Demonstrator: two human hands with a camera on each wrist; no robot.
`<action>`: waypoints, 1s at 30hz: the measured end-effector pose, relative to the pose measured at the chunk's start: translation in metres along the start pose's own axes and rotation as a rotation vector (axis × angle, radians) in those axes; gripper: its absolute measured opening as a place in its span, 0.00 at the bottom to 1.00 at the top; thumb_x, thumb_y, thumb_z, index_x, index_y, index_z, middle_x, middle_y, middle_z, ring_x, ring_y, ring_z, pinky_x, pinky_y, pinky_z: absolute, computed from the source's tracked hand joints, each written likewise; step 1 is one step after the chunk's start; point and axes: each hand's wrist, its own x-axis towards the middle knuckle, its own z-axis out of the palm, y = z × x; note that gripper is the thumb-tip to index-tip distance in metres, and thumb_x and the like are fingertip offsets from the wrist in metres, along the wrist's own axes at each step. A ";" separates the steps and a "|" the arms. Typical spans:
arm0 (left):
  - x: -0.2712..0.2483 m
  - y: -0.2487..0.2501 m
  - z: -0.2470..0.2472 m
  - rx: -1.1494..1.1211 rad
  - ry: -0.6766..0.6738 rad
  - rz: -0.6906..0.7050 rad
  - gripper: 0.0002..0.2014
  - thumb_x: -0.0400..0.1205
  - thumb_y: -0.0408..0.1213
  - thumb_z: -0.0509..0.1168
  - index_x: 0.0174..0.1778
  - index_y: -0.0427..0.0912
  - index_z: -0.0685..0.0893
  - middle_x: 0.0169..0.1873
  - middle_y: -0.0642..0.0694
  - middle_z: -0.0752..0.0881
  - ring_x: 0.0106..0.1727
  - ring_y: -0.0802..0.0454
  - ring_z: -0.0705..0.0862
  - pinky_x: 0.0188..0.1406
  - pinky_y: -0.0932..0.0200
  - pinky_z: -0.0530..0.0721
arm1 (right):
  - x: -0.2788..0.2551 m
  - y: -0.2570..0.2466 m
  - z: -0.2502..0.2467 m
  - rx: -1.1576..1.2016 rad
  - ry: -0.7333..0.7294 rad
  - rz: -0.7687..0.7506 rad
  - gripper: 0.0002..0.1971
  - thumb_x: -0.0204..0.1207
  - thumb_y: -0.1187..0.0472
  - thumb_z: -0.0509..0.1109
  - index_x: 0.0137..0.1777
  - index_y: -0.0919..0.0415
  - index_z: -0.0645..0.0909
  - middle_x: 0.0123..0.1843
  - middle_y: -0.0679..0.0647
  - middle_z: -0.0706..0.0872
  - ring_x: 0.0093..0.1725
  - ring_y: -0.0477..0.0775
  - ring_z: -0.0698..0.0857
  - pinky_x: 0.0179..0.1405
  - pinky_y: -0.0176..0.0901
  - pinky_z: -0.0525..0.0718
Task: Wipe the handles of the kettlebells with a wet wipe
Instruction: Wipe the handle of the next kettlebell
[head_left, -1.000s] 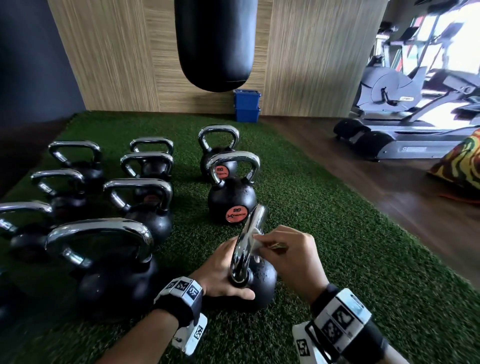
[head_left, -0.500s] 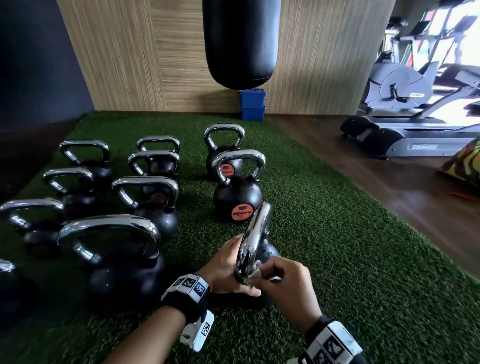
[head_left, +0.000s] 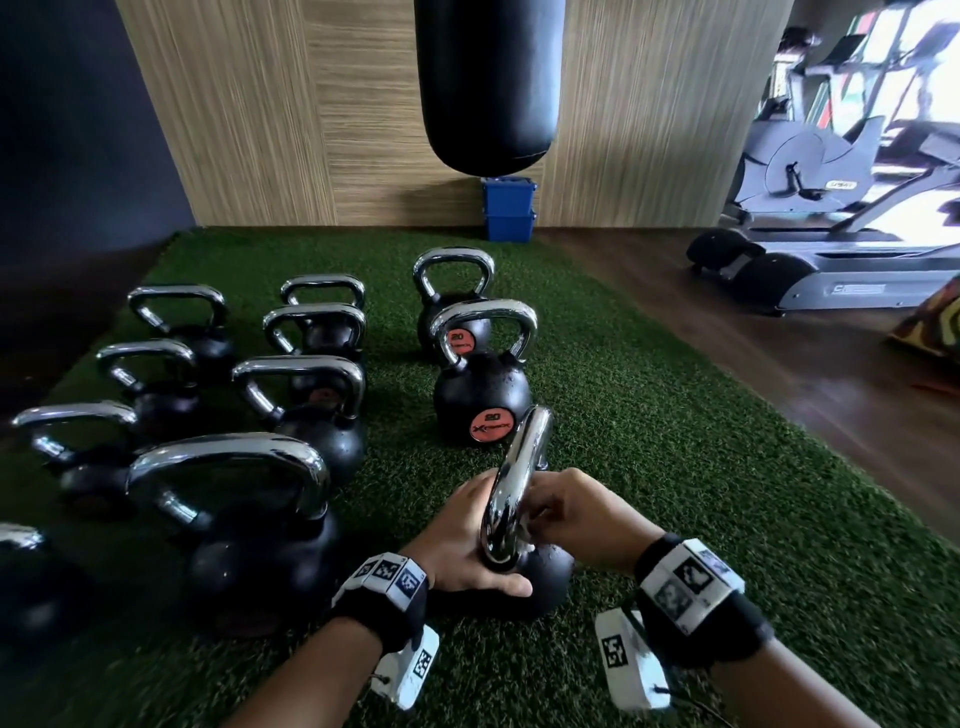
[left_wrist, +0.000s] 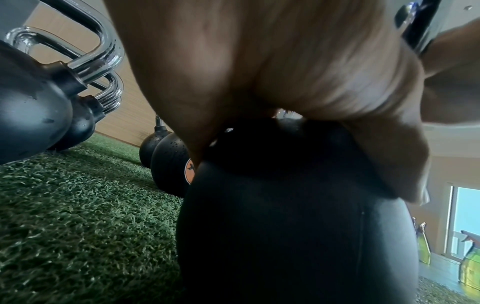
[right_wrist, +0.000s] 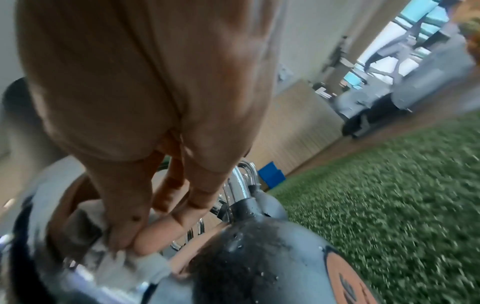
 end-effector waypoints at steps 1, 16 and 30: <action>0.001 -0.002 0.001 -0.002 -0.006 -0.004 0.60 0.60 0.60 0.88 0.84 0.55 0.61 0.77 0.53 0.76 0.79 0.50 0.76 0.80 0.40 0.74 | 0.001 0.001 -0.002 0.030 -0.017 0.004 0.10 0.71 0.78 0.73 0.47 0.66 0.91 0.51 0.57 0.90 0.51 0.56 0.90 0.51 0.52 0.89; 0.005 -0.002 0.000 -0.010 0.014 0.020 0.55 0.57 0.53 0.90 0.80 0.55 0.69 0.74 0.53 0.78 0.78 0.49 0.77 0.79 0.40 0.75 | 0.009 0.035 0.011 1.091 0.001 0.159 0.14 0.75 0.71 0.76 0.59 0.75 0.84 0.54 0.67 0.90 0.50 0.59 0.91 0.57 0.48 0.90; 0.008 0.002 -0.002 0.022 0.002 0.018 0.55 0.57 0.55 0.89 0.79 0.51 0.70 0.73 0.54 0.78 0.76 0.50 0.78 0.78 0.43 0.75 | 0.036 0.023 0.033 1.418 0.414 0.168 0.12 0.71 0.79 0.67 0.55 0.75 0.81 0.47 0.70 0.91 0.41 0.60 0.93 0.39 0.45 0.92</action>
